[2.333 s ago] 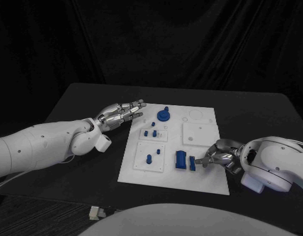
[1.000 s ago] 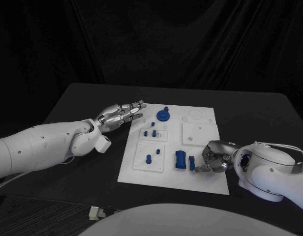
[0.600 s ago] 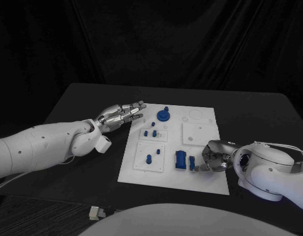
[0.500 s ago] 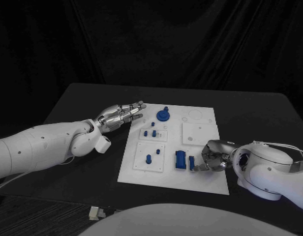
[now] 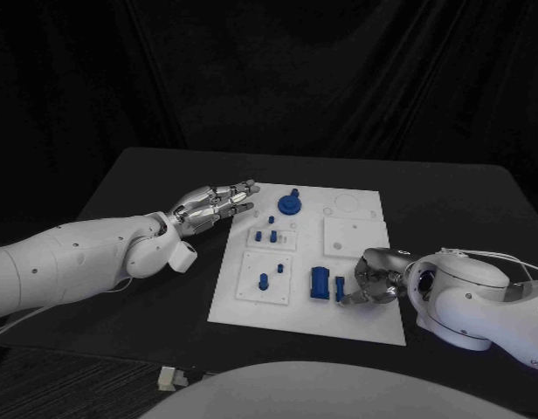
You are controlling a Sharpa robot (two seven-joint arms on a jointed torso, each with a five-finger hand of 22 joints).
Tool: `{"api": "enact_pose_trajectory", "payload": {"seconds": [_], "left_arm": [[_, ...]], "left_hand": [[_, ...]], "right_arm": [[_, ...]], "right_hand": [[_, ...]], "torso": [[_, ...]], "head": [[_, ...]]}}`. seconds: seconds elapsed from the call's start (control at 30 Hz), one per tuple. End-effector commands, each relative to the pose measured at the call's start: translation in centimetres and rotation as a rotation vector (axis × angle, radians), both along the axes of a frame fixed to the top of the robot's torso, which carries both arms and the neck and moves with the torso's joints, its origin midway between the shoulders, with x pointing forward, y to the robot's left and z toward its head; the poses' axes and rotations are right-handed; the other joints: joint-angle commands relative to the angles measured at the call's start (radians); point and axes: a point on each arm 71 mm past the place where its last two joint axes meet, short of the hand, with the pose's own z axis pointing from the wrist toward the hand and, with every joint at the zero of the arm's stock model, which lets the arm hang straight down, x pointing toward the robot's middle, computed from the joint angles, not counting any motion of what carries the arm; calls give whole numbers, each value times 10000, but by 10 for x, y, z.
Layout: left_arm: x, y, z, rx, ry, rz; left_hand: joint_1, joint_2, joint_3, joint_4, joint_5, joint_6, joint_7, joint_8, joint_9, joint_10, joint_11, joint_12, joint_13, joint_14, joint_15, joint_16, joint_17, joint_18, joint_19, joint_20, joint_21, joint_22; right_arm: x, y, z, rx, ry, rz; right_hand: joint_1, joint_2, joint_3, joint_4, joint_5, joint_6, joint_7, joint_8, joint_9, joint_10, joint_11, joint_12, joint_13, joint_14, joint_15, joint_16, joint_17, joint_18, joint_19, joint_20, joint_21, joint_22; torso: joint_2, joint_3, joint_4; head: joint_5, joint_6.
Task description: Assemble the parts on the task board
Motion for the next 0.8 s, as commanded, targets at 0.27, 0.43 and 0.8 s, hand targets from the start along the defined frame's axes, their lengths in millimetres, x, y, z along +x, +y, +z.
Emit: {"api": "enact_pose_trajectory", "payload": {"seconds": [0.27,0.43,0.8], "left_arm": [[-1,-1,0,-195,-3,-42],[-1,0,0,-195,-23,-12],[-2,5,5,-317,-688,503]], "left_hand": [[90,3,-20,-57,28,1,26,34,10,-27,71,40,9,-4,16,-37,-10,183,5,-3,11,-4],[88,4,-18,-57,27,6,27,36,11,-26,73,40,9,-4,14,-37,-10,183,4,-3,10,-5],[-88,-252,-352,92,-333,286,69,137,33,49,106,54,23,-4,-215,-37,-10,162,-25,-311,-12,-41]], "right_arm": [[-4,1,-9,-146,929,43],[-5,0,-8,34,907,67],[-6,-10,15,1328,117,255]], "right_hand": [[608,61,-95,-327,-45,201,-72,-6,453,1043,-62,25,2631,713,-93,23,660,-30,437,-67,90,2150],[672,20,-141,-382,-47,-76,-69,-143,330,1043,-60,25,2631,713,-92,25,665,-28,431,-67,82,2147],[321,-515,-849,-44,-46,-1258,-22,-931,-283,1043,-18,25,2631,689,-57,-11,594,22,329,-39,-134,2076]], "torso": [[2,0,0],[-1,0,-4],[-46,-9,-13]], "head": [[17,2],[21,2],[-6,2]]}}
